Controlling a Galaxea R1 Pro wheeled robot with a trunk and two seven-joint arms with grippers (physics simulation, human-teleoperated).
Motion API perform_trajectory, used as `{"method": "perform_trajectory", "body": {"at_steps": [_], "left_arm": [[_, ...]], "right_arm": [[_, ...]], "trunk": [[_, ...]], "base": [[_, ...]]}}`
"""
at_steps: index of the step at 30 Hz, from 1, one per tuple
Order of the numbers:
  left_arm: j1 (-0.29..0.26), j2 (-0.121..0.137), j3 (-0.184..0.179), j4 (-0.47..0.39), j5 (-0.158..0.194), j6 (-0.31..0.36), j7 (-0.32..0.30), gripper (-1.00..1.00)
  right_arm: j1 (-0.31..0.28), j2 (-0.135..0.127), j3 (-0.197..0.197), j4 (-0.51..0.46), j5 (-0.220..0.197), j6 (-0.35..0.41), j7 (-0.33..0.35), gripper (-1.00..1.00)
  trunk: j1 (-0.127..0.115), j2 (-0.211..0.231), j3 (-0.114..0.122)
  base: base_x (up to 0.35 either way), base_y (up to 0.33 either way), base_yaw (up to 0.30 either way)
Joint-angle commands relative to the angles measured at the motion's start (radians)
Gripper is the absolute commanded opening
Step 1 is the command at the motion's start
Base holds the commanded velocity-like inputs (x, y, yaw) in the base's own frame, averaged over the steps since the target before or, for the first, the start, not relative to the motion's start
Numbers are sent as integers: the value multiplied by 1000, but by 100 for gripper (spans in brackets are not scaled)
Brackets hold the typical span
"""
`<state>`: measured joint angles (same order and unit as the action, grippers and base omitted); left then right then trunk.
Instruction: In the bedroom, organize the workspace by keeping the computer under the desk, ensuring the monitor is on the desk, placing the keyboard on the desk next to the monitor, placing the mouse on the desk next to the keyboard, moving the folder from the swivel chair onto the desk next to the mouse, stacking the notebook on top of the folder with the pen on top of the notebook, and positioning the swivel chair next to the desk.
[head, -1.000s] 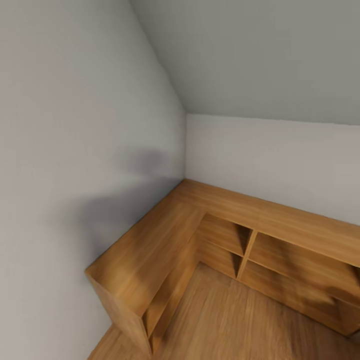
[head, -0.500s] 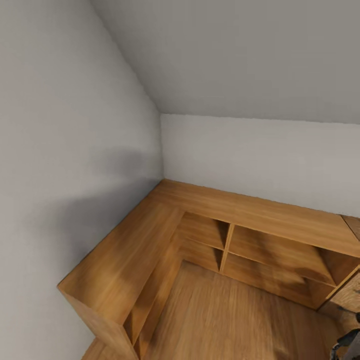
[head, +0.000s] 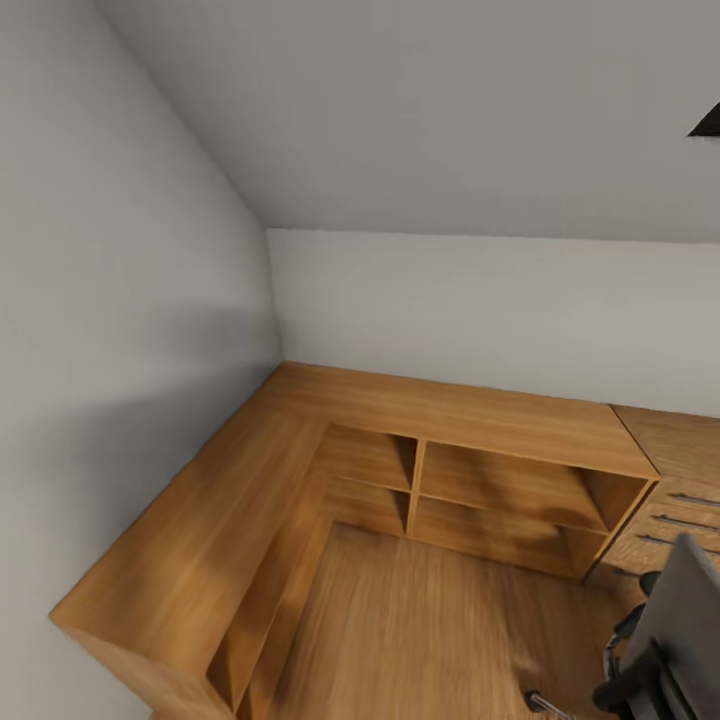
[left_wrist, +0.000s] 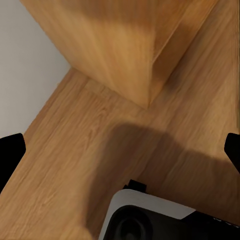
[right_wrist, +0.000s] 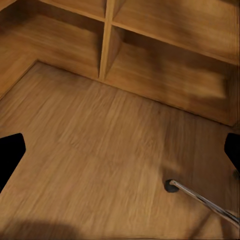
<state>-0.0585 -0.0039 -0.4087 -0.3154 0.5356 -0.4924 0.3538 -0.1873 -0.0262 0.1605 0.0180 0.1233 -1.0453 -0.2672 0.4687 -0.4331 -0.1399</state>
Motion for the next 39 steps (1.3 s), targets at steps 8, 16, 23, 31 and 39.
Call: {"method": "perform_trajectory", "body": {"at_steps": [8,16,23,31,39], "left_arm": [[-1,0,-9,0,4,-3,8,100],[-1,0,-9,0,4,-3,8,100],[-1,0,-9,0,4,-3,8,100],[-1,-1,-9,0,4,-3,8,100],[-1,-1,-9,0,4,-3,8,100]], "right_arm": [[-1,0,2,2,10,-2,-11,100],[-1,0,2,2,10,-2,-12,100],[-1,0,2,2,10,-2,-12,100],[-1,0,2,2,10,-2,-12,100],[-1,0,2,2,10,-2,-12,100]], "trunk": [[1,-2,-2],[1,-2,-2],[1,-2,-2],[1,-2,-2],[1,-2,-2]], "base": [[0,0,-298],[0,0,-298],[0,1,-298],[0,67,-298],[0,53,-298]]}}
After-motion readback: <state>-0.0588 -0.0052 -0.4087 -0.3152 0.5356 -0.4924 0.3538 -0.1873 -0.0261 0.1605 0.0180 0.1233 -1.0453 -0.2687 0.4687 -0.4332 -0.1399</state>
